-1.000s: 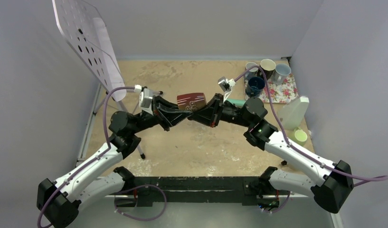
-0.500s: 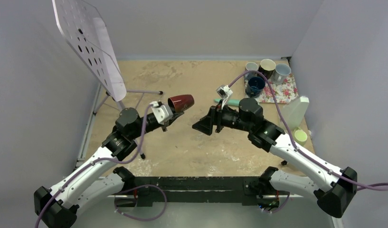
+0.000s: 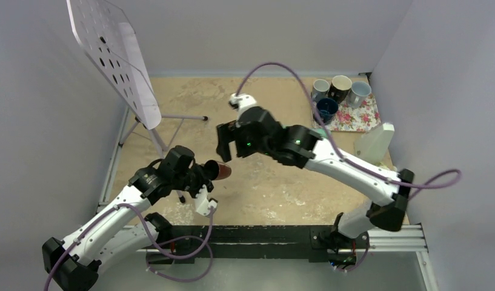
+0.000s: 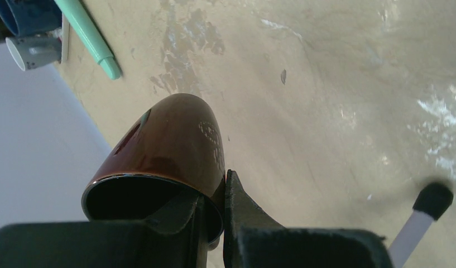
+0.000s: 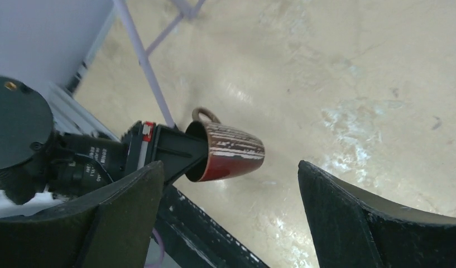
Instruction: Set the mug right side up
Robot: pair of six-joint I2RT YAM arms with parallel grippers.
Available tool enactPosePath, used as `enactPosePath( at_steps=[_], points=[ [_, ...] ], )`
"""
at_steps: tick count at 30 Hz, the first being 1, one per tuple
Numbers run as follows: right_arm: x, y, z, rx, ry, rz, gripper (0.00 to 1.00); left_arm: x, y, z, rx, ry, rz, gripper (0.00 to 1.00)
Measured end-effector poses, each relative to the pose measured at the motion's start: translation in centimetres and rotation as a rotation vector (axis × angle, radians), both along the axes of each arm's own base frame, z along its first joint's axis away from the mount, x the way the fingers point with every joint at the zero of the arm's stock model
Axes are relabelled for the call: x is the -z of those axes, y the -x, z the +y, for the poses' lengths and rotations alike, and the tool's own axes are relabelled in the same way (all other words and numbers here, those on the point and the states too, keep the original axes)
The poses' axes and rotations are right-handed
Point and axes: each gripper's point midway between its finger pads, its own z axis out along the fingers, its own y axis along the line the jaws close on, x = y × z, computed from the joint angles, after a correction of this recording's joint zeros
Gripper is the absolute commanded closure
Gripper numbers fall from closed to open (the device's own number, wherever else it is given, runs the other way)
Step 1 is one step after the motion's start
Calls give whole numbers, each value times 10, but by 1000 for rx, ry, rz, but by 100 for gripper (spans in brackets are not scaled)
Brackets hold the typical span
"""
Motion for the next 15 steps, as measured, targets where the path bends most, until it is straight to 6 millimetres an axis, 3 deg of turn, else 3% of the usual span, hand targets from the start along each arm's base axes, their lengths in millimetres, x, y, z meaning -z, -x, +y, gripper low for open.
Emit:
enactPosePath(
  at_steps=[3,5,9,15],
  points=[
    [26,15,38,-68,123,10,13,-2,1,7,66,-76,-57,100],
    [46,23,53,-102,193,17,17,-5,0,10,96,-108,-90,100],
    [70,23,51,-105,284,30,23,-6,-1,13,127,-142,-119,100],
    [78,16,50,-90,314,28,24,-6,-1,13,139,-150,-129,100]
  ],
)
